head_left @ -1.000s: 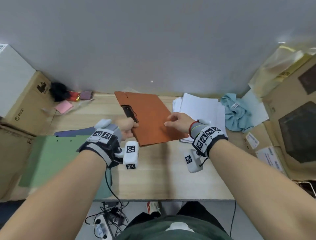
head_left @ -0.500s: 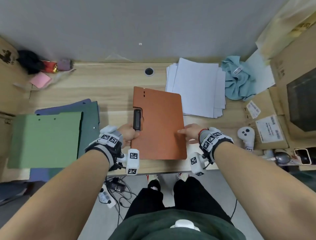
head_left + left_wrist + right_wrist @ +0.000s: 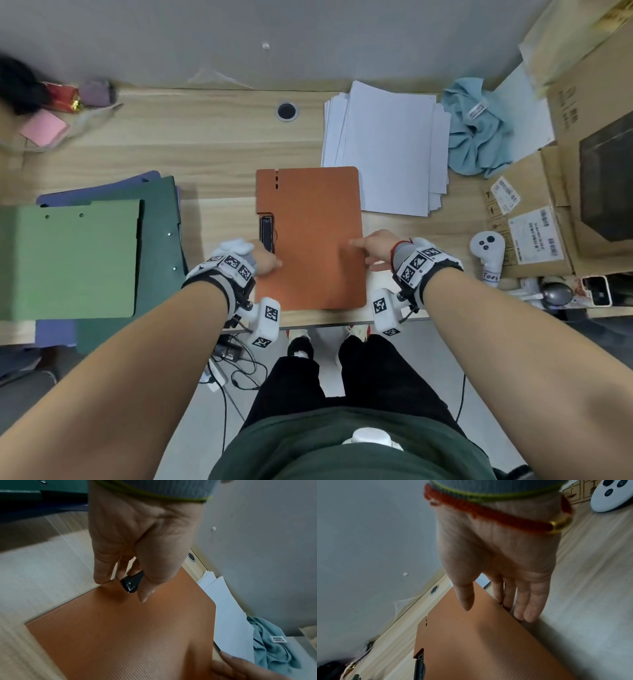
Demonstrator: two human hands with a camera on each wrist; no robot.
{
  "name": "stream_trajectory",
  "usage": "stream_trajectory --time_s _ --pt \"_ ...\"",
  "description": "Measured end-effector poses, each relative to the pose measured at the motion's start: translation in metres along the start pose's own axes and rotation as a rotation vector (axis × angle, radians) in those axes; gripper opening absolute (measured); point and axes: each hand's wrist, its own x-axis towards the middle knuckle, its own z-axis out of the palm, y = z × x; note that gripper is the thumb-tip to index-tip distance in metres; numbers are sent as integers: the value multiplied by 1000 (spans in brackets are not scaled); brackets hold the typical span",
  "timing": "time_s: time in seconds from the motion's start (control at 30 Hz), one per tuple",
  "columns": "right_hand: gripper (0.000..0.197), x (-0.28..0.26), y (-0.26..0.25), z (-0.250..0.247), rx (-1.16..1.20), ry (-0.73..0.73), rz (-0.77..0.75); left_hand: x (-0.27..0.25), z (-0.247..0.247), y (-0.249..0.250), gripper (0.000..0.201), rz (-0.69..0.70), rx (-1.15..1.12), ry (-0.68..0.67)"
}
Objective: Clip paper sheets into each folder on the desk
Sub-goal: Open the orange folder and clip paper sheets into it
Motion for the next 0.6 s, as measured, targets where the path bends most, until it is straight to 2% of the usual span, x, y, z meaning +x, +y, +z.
stream_trajectory --time_s 0.1,0.17,0.27,0.33,0.4,0.43,0.5,0.53,0.57,0.6 --pt "53 -12 -14 -9 72 3 -46 -4 -6 1 65 -43 -91 0" --pt "63 -28 -31 -16 151 -18 -106 -8 -14 5 84 -29 -200 29" --pt "77 -57 -62 -21 168 -112 -231 -22 -31 21 108 82 -447 58" --pt "81 -72 -86 -17 186 -179 -311 -39 -49 36 110 178 -529 98" --pt "84 -82 -114 -7 231 -220 -380 -55 -68 44 100 258 -563 169" --pt "85 -86 -128 1 252 -242 -404 -63 -78 46 87 293 -549 205" --pt "83 -94 -154 19 268 -291 -432 -70 -94 39 38 365 -429 265" --pt "81 -95 -161 25 274 -308 -442 -73 -98 35 25 362 -351 288" --pt "78 -98 -169 35 266 -328 -455 -74 -106 22 22 340 -286 326" --pt "76 -98 -173 43 246 -332 -456 -74 -111 9 27 303 -251 363"
